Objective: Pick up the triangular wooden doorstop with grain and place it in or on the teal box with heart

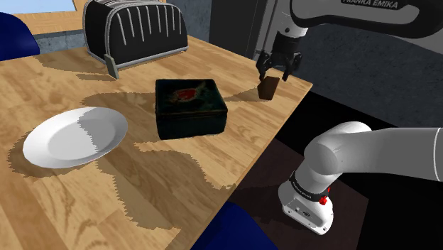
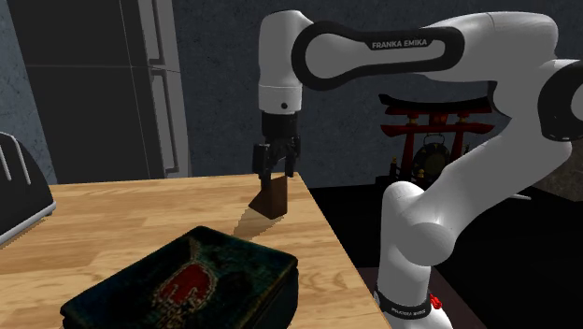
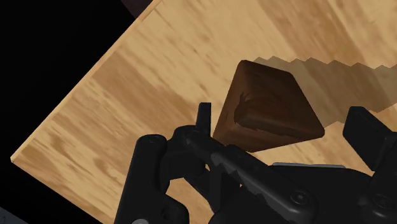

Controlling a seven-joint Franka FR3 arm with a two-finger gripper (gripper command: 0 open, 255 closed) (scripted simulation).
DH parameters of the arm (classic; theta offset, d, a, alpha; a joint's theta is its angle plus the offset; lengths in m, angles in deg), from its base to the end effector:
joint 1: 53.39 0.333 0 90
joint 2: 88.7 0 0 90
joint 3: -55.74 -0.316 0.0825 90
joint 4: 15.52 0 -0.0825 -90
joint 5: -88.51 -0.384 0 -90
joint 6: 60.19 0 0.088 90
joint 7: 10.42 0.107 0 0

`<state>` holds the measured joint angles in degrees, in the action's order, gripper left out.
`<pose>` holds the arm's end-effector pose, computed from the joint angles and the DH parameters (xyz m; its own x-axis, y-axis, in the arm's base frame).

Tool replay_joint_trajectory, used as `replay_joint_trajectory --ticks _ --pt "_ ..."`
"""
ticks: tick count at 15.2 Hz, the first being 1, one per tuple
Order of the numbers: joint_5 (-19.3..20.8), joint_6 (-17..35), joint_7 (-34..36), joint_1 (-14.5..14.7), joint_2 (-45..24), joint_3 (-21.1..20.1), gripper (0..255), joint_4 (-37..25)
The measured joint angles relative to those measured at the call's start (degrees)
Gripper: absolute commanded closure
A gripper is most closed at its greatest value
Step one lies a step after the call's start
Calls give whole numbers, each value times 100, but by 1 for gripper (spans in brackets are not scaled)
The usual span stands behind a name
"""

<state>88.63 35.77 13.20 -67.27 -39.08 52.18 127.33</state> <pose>0.2901 -0.0487 0.5581 0.8168 -0.5735 0.0625 -0.5758 -0.8172 0.0266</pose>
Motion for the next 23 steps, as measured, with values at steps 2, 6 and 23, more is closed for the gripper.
replay_joint_trajectory --ticks 2,6,23 --pt "3 134 4 -7 21 6 0 152" --pt "-2 197 14 -6 10 -1 0 201" --pt "-6 56 19 -6 -11 -7 255 38"
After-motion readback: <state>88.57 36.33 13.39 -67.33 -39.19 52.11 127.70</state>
